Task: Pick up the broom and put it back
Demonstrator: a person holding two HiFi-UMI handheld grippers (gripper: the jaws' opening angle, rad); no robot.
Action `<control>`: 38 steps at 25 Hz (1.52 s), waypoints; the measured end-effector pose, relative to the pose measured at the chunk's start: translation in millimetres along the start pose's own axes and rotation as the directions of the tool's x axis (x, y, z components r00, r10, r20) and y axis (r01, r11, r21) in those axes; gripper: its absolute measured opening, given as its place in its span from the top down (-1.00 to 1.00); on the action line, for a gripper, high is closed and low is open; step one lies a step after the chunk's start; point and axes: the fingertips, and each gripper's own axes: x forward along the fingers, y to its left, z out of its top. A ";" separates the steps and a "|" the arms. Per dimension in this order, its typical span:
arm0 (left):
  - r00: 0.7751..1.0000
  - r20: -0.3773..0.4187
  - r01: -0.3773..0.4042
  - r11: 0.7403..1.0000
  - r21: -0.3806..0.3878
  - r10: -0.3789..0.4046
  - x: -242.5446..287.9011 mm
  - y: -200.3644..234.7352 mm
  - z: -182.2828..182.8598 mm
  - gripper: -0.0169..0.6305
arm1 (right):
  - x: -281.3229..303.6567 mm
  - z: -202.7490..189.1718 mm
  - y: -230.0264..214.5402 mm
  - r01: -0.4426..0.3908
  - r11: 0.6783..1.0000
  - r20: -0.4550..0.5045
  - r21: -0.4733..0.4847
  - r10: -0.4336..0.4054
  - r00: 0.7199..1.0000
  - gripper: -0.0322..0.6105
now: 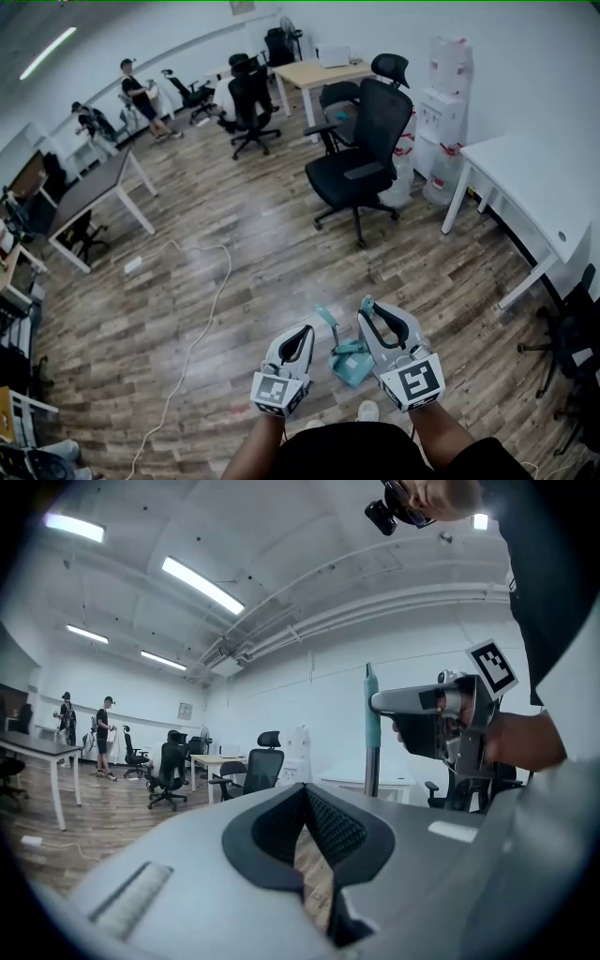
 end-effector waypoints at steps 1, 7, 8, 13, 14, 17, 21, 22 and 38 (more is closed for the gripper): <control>1.000 0.006 -0.003 1.000 -0.003 0.003 -1.2 1.1 2.9 0.89 | 0.7 5.0 0.5 0.000 1.000 0.008 -0.001 0.000 1.000 0.62; 1.000 0.028 -0.010 1.000 -0.001 0.010 -9.0 2.9 10.3 0.89 | 1.4 17.9 6.1 -0.003 1.000 0.034 -0.005 0.003 0.999 0.62; 0.999 0.031 -0.012 1.000 -0.001 0.012 -10.0 2.7 10.7 0.89 | 0.8 18.9 6.2 0.000 1.000 0.032 -0.007 0.000 0.999 0.62; 0.999 0.033 -0.013 1.000 -0.001 0.013 -11.8 1.5 11.5 0.89 | 0.2 13.2 7.0 -0.001 1.000 0.025 -0.004 0.002 1.000 0.62; 0.999 0.032 -0.013 1.000 -0.003 0.013 -11.9 1.7 11.1 0.89 | 0.7 11.6 7.4 -0.002 1.000 0.022 -0.004 0.002 1.000 0.62; 0.999 0.030 -0.010 1.000 -0.008 0.010 -12.0 1.2 9.8 0.89 | 1.1 7.2 7.1 0.004 1.000 0.006 -0.003 -0.004 1.000 0.62; 1.000 0.024 -0.006 1.000 -0.006 0.006 -12.7 -0.8 8.6 0.89 | 1.0 -0.6 5.3 0.007 1.000 -0.015 0.003 -0.007 1.000 0.62; 1.000 0.022 -0.004 1.000 -0.004 0.004 -12.7 -1.0 8.0 0.89 | 1.5 -2.5 4.9 0.007 1.000 -0.022 0.003 -0.007 1.000 0.62; 1.000 -0.006 -0.021 1.000 -0.017 0.021 -21.7 -9.6 -6.2 0.89 | -5.2 -39.9 7.2 -0.003 0.999 -0.085 0.039 0.007 0.996 0.62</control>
